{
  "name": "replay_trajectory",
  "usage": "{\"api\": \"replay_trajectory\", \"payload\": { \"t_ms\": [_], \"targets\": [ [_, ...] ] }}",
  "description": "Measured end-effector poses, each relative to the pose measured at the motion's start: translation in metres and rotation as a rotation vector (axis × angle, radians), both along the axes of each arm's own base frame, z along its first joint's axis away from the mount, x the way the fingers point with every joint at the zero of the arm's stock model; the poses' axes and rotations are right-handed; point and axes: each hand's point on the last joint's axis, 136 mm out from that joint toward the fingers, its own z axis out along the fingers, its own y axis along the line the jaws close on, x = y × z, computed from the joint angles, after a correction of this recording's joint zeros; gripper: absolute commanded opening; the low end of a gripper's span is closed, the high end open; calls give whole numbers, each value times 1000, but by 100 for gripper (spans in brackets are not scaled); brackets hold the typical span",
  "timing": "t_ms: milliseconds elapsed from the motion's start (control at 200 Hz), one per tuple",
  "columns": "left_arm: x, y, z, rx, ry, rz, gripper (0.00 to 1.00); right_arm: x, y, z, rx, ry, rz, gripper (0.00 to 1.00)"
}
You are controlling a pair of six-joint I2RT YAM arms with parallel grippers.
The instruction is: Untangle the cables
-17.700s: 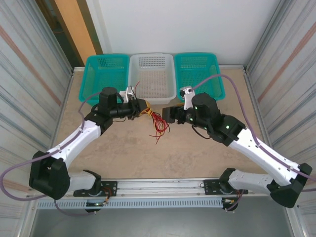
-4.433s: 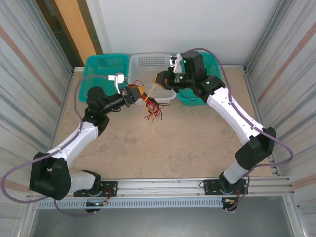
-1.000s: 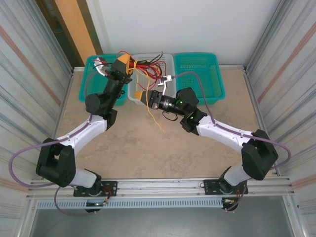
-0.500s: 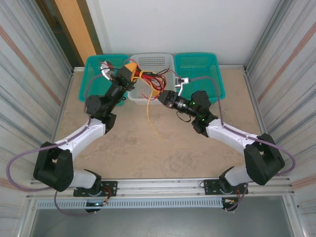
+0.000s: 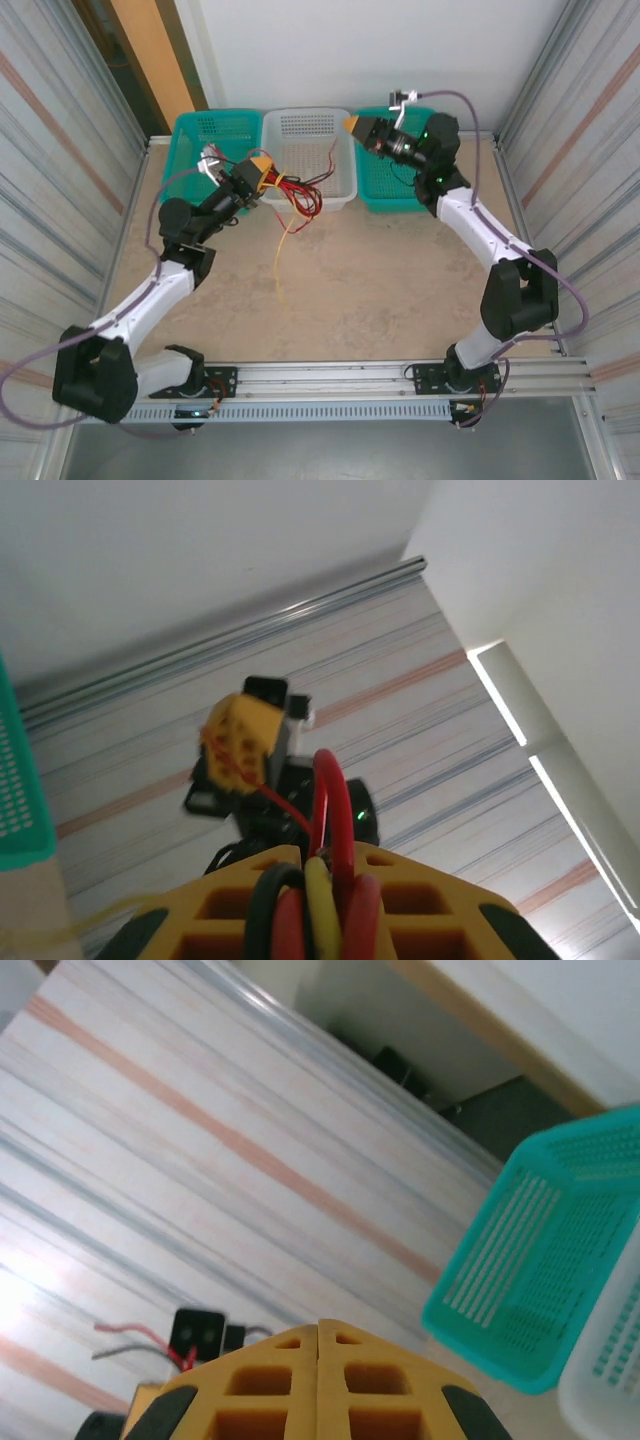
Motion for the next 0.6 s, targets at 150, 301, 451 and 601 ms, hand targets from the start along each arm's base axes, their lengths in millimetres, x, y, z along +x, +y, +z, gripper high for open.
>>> {"api": "replay_trajectory", "payload": {
  "t_ms": [150,301,451,601],
  "targets": [
    [5,-1,-27,185,67,41,0,-15,8,53,-93,-128,7,0],
    [18,1,-74,307,180,77,0,-54,32,64,-189,-191,61,0],
    [30,-2,-93,308,187,65,0,-85,44,44,-253,-152,106,56],
    [36,-15,-62,221,16,-2,0,-64,5,0,-283,-6,8,67]
  ]
}}
